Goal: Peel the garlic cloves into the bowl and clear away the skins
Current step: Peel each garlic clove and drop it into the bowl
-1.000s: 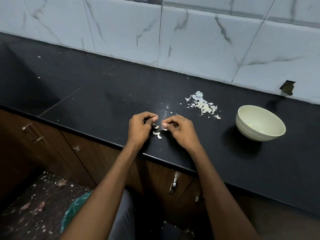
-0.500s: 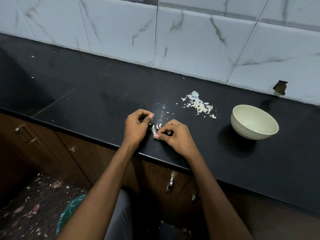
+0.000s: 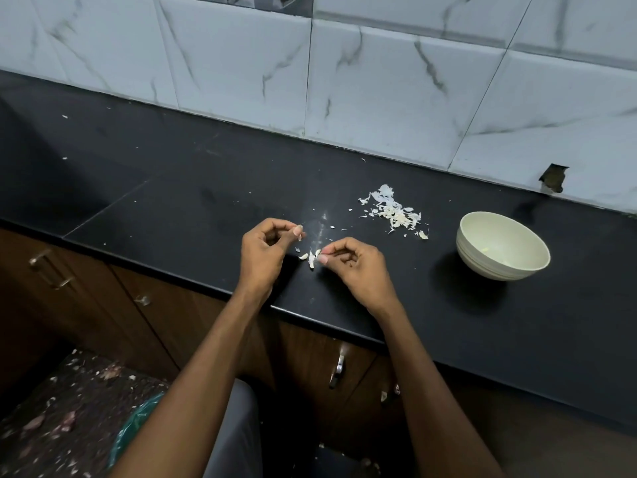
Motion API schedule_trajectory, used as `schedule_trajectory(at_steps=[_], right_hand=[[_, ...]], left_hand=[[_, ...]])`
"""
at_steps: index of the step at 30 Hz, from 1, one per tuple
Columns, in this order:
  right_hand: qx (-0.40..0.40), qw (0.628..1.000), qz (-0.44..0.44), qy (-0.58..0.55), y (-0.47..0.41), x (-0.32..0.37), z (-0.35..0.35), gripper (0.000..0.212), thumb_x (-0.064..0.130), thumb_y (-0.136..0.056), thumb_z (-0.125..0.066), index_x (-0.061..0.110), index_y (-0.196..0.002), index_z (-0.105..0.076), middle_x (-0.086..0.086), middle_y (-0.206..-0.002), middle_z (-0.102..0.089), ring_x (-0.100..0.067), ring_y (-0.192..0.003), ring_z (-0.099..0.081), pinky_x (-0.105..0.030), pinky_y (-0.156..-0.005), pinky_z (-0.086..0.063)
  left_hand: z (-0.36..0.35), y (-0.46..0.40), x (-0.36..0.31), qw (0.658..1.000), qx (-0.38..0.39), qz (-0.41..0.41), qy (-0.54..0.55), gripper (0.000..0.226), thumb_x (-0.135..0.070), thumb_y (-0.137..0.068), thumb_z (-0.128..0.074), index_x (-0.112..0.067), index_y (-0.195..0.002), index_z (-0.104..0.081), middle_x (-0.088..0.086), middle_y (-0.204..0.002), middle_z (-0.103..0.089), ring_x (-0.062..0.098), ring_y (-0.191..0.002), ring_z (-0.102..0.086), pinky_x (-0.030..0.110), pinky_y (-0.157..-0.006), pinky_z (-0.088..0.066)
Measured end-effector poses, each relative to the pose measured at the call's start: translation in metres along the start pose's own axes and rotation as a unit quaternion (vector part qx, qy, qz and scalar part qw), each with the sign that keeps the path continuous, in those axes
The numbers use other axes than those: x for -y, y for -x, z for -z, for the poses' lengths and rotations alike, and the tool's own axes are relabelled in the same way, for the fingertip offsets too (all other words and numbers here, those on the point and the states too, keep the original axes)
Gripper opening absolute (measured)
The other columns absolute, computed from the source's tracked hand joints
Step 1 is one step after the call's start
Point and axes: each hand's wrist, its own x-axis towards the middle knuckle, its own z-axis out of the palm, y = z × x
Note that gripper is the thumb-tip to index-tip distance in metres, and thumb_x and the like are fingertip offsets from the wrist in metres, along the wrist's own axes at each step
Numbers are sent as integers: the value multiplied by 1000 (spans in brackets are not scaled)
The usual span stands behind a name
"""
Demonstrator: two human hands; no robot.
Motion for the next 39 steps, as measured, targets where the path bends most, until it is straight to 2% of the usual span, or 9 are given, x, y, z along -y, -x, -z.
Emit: schedule_trajectory(at_steps=[2, 5, 9, 13, 18, 23, 29, 34, 39], right_hand=[[8, 1000, 14, 3, 1, 2, -1, 9, 12, -88, -83, 13, -96, -79, 1, -97, -78, -7, -83, -73, -16, -75, -52], [-18, 997, 19, -72, 0, 4, 5, 13, 7, -93, -76, 12, -104, -81, 0, -106, -79, -11, -96, -73, -25, -86, -55], [-54, 983, -5, -174, 7, 5, 25, 21, 3, -98, -68, 9, -116, -76, -7, -113, -78, -18, -99, -74, -28, -78, -58], [-76, 978, 16, -196, 21, 2, 59, 28, 7, -92, -74, 5, -120, -74, -17, -106, -78, -28, -93, -75, -32, -76, -60], [-123, 987, 21, -104, 29, -11, 93, 18, 4, -86, -81, 7, -104, -80, -9, -90, -81, -25, -84, -78, -34, -76, -61], [-134, 990, 40, -27, 24, -18, 92, 10, 5, -91, -78, 9, -99, -81, -1, -85, -81, -17, -77, -78, -25, -70, -60], [-130, 985, 21, -107, 25, -18, 91, 9, 2, -94, -74, -3, -100, -77, -13, -83, -79, -23, -76, -78, -28, -73, -63], [-124, 982, -12, -140, 23, -21, 94, 8, 4, -95, -71, -2, -100, -76, -13, -82, -77, -19, -72, -70, -29, -71, -60], [-111, 979, -60, -162, 21, -21, 98, 7, 5, -96, -71, 2, -95, -77, -7, -73, -70, -11, -63, -57, -24, -62, -54]], left_hand=[[0, 1, -2, 1000, -6, 1, 24, 14, -16, -91, -79, -4, -96, -74, 9, -91, -79, 23, -97, -76, 27, -91, -56], [-7, 6, -6, 999, -10, -2, 42, 16, -18, -89, -81, -4, -95, -77, 9, -94, -79, 18, -93, -74, 28, -88, -57], [-43, 17, -17, 993, 11, 16, 119, 12, -11, -90, -78, 0, -96, -76, 10, -85, -75, 14, -74, -64, 24, -70, -52], [-91, 25, -20, 981, 39, 65, 177, 13, -5, -91, -76, 6, -98, -74, 11, -79, -74, 15, -69, -67, 25, -66, -58], [-138, 43, 1, 972, 76, 119, 188, 19, -8, -91, -76, 10, -97, -72, 19, -80, -74, 21, -69, -68, 28, -69, -60], [-140, 40, 12, 971, 81, 119, 192, 24, -7, -95, -71, 16, -99, -64, 19, -81, -72, 23, -67, -68, 31, -70, -59], [-135, 41, 16, 969, 90, 126, 194, 17, -4, -95, -71, 12, -101, -68, 19, -84, -72, 20, -73, -69, 29, -73, -59], [-134, 46, 11, 990, 81, 56, 104, 13, -3, -94, -73, 5, -104, -74, 13, -89, -77, 15, -78, -72, 27, -70, -59], [-122, 33, 18, 980, 134, -117, -92, 17, -16, -96, -70, -11, -109, -81, 0, -97, -75, 16, -84, -74, 45, -77, -62]])
